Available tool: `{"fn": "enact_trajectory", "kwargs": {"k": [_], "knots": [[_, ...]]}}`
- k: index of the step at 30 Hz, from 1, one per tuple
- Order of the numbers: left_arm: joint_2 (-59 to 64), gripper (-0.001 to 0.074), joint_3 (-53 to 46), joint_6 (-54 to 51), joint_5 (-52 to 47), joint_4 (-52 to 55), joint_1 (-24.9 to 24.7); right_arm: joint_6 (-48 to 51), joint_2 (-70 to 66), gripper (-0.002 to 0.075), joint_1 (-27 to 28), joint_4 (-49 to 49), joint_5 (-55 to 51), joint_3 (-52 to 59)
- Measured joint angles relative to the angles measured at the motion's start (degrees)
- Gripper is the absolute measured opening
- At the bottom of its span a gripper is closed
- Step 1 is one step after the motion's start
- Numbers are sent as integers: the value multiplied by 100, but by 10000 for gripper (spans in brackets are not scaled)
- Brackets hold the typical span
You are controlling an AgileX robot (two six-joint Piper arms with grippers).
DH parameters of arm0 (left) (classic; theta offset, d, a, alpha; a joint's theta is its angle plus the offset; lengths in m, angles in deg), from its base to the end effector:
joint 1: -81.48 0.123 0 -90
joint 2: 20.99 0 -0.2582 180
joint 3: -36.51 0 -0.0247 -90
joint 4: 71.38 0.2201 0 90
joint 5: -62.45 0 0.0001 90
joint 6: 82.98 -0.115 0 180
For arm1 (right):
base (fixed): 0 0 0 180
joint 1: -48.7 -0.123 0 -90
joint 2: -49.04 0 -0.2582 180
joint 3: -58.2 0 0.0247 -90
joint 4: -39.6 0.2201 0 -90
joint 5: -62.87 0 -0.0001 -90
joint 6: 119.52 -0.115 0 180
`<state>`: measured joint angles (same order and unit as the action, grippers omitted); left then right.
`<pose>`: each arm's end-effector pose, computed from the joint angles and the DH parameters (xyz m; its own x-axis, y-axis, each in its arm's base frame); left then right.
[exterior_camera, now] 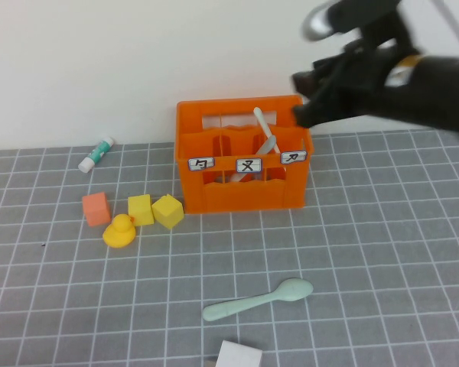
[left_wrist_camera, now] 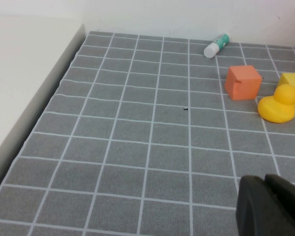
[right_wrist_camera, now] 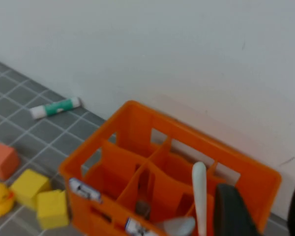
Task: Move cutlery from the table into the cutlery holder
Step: Pick up the spoon
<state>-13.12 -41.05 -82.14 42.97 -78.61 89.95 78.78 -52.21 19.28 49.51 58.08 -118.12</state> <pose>0.0727 0.0059 0.1711 -0.2356 -0.1697 -0.9569 -0.1397 0.9803 -0.1395 0.3281 0.1870 0.3046 -0.2161 -0.2900 -0.9323 -0.5404 0.8308 -0.1332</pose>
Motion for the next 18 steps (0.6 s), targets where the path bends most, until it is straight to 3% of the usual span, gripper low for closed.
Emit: {"fn": "enact_trajectory", "kwargs": {"k": [4,7,13,18], "knots": [[0,-3,0,0,0,0,0,57,1016,91,0,-23,-496,458],[0,-3,0,0,0,0,0,227,1814,26,0,-36,-713,927],[0,-3,0,0,0,0,0,388,3383,0,0,-40,-1264,1796],[0,-3,0,0,0,0,0,286,4601,-1,0,-525,-2613,2380]]}}
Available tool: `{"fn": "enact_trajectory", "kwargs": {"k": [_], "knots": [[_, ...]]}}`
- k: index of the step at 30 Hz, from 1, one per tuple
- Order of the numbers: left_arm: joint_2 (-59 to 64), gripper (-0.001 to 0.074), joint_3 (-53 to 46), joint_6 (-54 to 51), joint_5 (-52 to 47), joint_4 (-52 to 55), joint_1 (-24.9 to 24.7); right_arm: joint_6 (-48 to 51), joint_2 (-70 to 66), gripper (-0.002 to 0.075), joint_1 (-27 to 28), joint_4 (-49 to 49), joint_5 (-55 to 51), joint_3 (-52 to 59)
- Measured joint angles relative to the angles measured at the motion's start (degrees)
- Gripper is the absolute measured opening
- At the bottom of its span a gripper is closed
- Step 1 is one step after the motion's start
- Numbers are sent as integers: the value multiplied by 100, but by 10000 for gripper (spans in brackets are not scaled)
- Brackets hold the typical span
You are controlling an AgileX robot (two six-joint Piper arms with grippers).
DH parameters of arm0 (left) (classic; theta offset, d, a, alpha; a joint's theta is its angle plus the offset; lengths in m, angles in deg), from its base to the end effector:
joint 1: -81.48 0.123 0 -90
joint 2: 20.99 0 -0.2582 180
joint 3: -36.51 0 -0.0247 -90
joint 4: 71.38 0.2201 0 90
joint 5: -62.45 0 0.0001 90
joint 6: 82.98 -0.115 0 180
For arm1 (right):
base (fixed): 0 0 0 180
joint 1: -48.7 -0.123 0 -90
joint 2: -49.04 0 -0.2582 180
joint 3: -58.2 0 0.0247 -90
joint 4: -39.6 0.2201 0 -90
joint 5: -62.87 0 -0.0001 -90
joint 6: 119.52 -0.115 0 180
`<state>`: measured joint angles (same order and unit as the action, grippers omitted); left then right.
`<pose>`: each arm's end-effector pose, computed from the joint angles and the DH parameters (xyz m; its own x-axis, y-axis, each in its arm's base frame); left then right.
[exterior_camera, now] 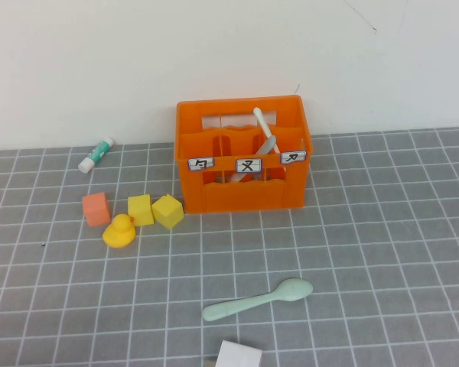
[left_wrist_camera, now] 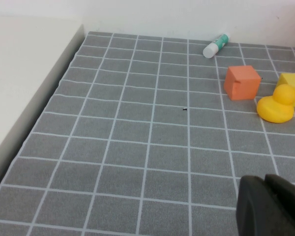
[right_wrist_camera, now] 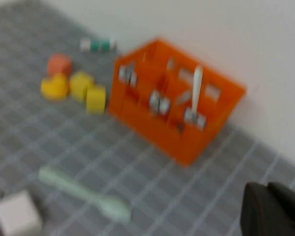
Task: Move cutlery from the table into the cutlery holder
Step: Pick up the spoon
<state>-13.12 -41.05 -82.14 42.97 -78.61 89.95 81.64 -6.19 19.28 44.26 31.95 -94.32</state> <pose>0.0727 0.0059 0.1711 -0.2356 -0.1697 -0.9569 -0.1397 0.9803 -0.1395 0.1485 0.0893 0.3415 -0.1778 -0.4387 -0.8808 -0.6034 0.7557 -0.2545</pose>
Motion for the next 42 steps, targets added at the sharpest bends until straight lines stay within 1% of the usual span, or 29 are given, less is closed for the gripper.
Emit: {"fn": "enact_trajectory", "kwargs": {"k": [3,6,8,15,17,21,28,31,35,39,42], "knots": [[0,-3,0,0,0,0,0,-186,676,-1,0,-201,-504,394],[0,-3,0,0,0,0,0,-244,1306,-1,0,-346,-376,900],[0,-3,0,0,0,0,0,-271,1611,-1,0,-510,75,1301],[0,-3,0,0,0,0,0,-346,2537,-1,0,-1210,2491,2887],[0,-3,0,0,0,0,0,-346,2836,-2,0,-1277,2801,3143],[0,-3,0,11,0,0,0,-346,3271,-2,0,-1316,2684,3546],[0,-3,0,19,0,0,0,-707,3465,-2,59,-1316,2395,3855],[0,-3,0,19,0,0,0,-734,3872,-2,458,-1316,1811,3855],[0,-3,0,19,0,0,0,-756,4305,-2,1347,-1316,1311,3855],[0,-3,0,19,0,0,0,-979,4682,-3,2199,-1326,1223,3990],[0,-3,0,19,0,0,0,-1199,4741,-3,2512,-1326,1234,4260]]}}
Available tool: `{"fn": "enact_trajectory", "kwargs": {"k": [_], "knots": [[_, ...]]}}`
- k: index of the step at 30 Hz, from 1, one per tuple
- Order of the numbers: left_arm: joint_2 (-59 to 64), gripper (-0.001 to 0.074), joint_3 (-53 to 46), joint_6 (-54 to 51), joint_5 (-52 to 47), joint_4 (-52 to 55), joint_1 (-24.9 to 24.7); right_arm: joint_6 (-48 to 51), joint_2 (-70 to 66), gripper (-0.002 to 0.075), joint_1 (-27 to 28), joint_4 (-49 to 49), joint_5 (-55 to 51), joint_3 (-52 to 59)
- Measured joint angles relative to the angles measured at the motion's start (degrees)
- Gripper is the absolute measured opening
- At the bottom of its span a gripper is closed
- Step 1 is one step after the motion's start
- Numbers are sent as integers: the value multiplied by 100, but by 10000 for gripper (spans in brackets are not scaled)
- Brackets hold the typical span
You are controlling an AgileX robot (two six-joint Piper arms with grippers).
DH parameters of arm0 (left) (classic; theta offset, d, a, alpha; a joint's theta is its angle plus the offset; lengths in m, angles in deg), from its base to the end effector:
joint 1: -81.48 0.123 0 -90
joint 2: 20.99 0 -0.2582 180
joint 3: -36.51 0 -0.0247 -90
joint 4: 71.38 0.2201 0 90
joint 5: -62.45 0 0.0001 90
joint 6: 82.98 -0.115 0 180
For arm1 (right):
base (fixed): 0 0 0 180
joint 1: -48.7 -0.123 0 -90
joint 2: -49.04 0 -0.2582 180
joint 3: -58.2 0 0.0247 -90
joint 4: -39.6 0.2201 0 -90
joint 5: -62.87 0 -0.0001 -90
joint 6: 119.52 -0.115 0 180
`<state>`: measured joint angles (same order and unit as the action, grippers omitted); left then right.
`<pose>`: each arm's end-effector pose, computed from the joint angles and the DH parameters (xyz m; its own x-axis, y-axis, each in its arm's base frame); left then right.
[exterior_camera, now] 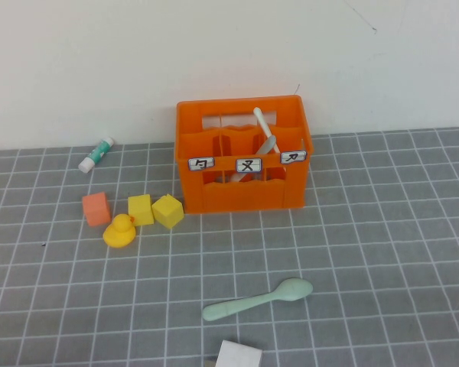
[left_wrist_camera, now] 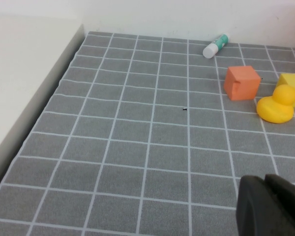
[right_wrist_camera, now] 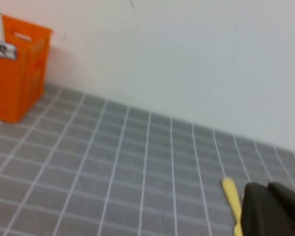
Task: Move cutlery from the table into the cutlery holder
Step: Pick up the spoon
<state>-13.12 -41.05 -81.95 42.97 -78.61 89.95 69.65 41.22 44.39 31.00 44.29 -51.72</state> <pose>0.0727 0.0059 0.1711 -0.2351 -0.1730 -0.9564 -0.1405 0.9798 -0.1427 0.0686 -0.0003 0.2157 -0.0959 -0.3056 -0.9473 -0.0591 0.9518 -0.3010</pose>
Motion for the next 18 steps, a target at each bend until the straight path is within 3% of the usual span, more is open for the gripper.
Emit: {"fn": "enact_trajectory", "kwargs": {"k": [7,18], "knots": [[0,-3,0,0,0,0,0,-565,-1,-3,27,23,-39,731],[0,-3,0,-14,0,0,0,-1035,-1,-3,-49,35,-104,773]]}}
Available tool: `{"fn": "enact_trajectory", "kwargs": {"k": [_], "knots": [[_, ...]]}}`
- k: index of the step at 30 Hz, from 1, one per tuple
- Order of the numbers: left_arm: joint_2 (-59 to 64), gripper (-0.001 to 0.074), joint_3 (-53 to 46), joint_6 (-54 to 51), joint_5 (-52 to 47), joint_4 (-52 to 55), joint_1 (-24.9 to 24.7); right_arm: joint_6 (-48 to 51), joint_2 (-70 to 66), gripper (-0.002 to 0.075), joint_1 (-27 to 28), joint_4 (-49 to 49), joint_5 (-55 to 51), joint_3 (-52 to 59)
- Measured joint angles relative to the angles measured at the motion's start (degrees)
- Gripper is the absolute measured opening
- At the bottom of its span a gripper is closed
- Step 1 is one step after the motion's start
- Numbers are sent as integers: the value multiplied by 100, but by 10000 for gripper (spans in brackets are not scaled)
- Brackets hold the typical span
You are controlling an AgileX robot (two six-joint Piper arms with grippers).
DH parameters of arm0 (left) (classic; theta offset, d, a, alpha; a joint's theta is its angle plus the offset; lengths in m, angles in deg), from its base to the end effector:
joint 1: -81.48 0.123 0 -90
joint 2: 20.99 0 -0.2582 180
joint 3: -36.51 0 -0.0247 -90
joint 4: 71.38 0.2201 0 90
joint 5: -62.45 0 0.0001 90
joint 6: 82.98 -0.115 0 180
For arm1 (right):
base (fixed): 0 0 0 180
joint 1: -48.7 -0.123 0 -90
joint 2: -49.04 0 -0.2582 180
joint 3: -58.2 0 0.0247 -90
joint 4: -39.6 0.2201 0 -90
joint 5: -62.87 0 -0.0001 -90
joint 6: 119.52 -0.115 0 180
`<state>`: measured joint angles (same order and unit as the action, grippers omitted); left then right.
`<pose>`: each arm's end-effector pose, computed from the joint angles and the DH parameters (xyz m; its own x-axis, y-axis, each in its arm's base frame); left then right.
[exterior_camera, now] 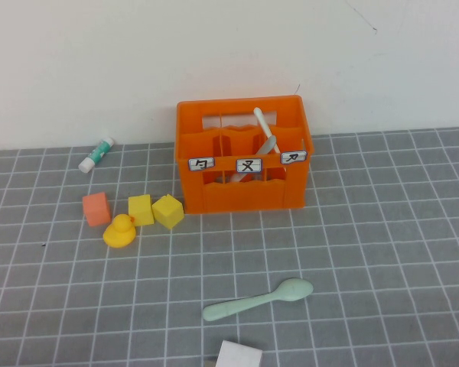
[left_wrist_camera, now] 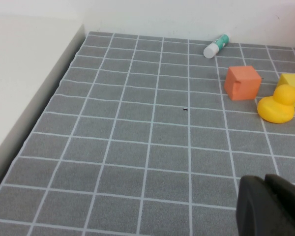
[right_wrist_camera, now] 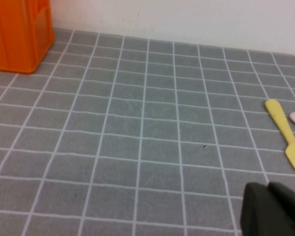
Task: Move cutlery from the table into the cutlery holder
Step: Pick up the spoon
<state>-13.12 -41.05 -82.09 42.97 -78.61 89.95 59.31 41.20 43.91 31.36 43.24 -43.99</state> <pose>0.0727 0.0059 0.1711 -0.2355 -0.1706 -0.9568 -0.1399 0.9802 -0.1403 0.0729 0.0005 0.1695 -0.2535 -0.1364 -0.9577 -0.0666 0.9901 -0.1234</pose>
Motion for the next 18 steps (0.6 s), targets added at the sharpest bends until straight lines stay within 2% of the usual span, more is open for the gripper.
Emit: {"fn": "enact_trajectory", "kwargs": {"k": [18], "knots": [[0,-3,0,10,0,0,0,-55,0,-3,0,9,-22,0]]}}
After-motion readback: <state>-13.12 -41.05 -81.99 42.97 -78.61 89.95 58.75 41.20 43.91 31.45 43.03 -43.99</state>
